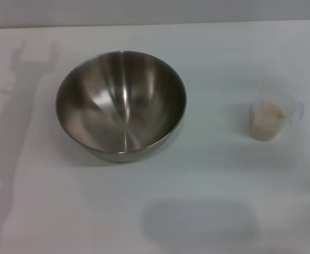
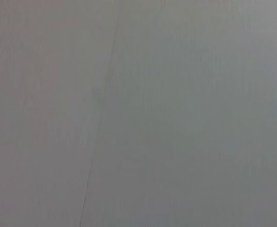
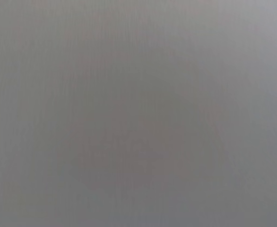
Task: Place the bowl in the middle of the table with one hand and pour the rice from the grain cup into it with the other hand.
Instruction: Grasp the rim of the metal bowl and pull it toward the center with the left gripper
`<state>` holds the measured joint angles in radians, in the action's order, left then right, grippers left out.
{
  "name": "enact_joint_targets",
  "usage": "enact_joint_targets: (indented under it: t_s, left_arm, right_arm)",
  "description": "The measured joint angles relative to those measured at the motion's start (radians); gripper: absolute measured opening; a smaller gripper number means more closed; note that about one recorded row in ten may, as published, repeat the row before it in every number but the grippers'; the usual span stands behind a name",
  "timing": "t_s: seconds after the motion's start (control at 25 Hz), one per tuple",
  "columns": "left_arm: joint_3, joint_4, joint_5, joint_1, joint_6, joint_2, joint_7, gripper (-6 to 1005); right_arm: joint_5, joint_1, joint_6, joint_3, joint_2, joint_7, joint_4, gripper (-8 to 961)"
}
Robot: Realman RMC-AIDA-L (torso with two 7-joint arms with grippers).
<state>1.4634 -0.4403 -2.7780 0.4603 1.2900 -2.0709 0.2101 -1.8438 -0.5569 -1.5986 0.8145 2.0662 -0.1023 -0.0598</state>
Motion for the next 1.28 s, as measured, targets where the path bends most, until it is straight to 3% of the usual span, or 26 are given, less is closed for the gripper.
enact_joint_targets:
  t_s: [0.64, 0.72, 0.76, 0.84, 0.88, 0.92, 0.96, 1.0, 1.04, 1.16, 1.2, 1.28]
  left_arm:
    - [0.009, -0.011, 0.000, 0.004, -0.021, 0.000, 0.000, 796]
    - [0.025, -0.106, 0.000, -0.007, -0.156, 0.003, 0.000, 796]
    - [0.025, -0.106, 0.000, -0.007, -0.156, 0.003, 0.000, 796]
    - [0.045, -0.207, -0.003, -0.024, -0.320, 0.007, 0.000, 796]
    - [0.045, -0.207, -0.003, -0.024, -0.320, 0.007, 0.000, 796]
    - [0.100, -0.403, -0.018, -0.052, -0.637, 0.010, 0.000, 796]
    - [0.100, -0.403, -0.018, -0.052, -0.637, 0.010, 0.000, 796]
    - [0.132, -0.510, -0.029, -0.066, -0.807, 0.012, 0.000, 796]
    - [0.132, -0.510, -0.029, -0.066, -0.807, 0.012, 0.000, 796]
    - [0.190, -0.707, -0.036, -0.077, -1.170, 0.012, 0.000, 795]
    - [0.190, -0.707, -0.036, -0.077, -1.170, 0.012, 0.000, 795]
    - [0.238, -0.830, -0.036, -0.066, -1.448, 0.017, -0.018, 795]
  right_arm:
    - [0.000, -0.003, 0.000, 0.000, 0.000, 0.001, 0.001, 632]
    - [0.000, -0.002, 0.000, 0.000, 0.000, 0.001, 0.002, 632]
    - [0.000, -0.002, 0.000, 0.000, 0.000, 0.001, 0.002, 632]
    - [0.000, 0.000, -0.003, 0.000, 0.000, 0.001, 0.002, 632]
    - [0.000, 0.000, -0.003, 0.000, 0.000, 0.001, 0.002, 632]
    - [0.000, 0.001, -0.005, 0.000, 0.000, 0.001, 0.003, 632]
    - [0.000, 0.001, -0.005, 0.000, 0.000, 0.001, 0.003, 632]
    - [0.000, 0.002, -0.006, 0.000, 0.000, 0.001, 0.003, 632]
    - [0.000, 0.002, -0.006, 0.000, 0.000, 0.001, 0.003, 632]
    - [0.000, 0.004, -0.006, 0.000, 0.000, 0.001, 0.003, 631]
    - [0.000, 0.004, -0.006, 0.000, 0.000, 0.001, 0.003, 631]
    - [0.000, 0.004, -0.005, 0.000, 0.000, 0.001, 0.003, 631]
